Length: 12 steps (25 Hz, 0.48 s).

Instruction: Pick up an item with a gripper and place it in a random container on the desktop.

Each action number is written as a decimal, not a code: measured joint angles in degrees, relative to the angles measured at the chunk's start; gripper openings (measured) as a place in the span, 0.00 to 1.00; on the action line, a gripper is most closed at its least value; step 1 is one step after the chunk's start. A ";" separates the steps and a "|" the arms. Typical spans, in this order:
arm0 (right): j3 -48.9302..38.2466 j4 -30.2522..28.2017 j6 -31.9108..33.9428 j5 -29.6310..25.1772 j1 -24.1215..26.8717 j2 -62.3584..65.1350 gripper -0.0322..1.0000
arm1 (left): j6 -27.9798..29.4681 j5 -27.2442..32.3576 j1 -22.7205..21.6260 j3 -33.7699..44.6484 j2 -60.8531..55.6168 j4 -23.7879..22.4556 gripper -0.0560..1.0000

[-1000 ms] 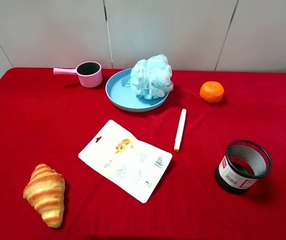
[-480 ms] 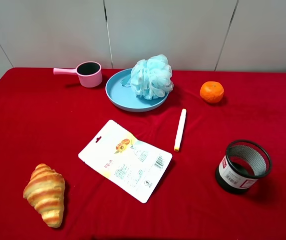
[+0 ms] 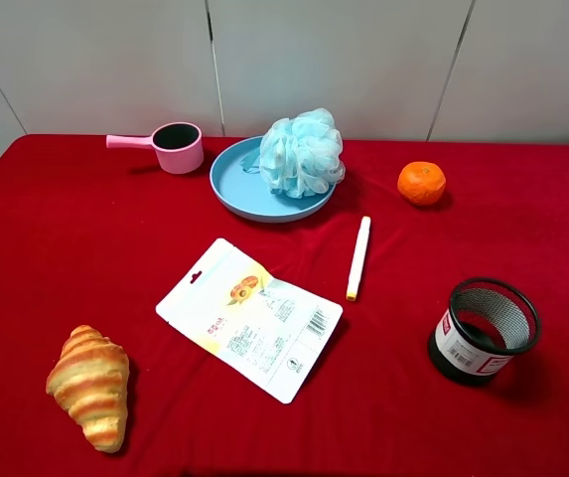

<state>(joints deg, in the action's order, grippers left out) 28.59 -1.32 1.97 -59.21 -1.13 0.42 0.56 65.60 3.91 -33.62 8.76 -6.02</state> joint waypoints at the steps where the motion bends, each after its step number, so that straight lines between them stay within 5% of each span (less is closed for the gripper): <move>1: 0.00 0.00 0.00 0.00 0.00 0.00 0.70 | 0.00 -0.87 -0.36 0.73 -0.51 0.00 0.99; 12: 0.00 0.00 0.00 0.00 0.00 0.00 0.70 | 0.00 -5.48 -0.86 5.40 -8.44 0.88 0.99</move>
<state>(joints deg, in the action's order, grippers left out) 28.59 -1.32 1.97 -59.21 -1.13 0.42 0.56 60.12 3.04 -28.22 0.33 -5.14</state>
